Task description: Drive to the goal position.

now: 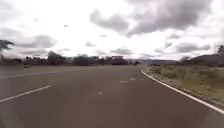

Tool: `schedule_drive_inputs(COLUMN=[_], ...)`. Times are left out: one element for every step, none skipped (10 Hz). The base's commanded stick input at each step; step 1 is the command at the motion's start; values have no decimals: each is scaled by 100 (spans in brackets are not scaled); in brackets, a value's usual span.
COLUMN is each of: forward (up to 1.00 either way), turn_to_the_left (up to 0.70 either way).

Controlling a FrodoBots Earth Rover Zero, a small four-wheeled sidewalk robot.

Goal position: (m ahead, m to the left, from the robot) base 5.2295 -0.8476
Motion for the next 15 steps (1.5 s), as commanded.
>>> schedule_drive_inputs(forward=[69,69,69,69,69,69,69,69,69,69,69,69,69,69,69], turn_to_the_left=[-14,-14,-14,-14,-14,-14,-14,-14,-14,-14,-14,-14,-14,-14,-14])
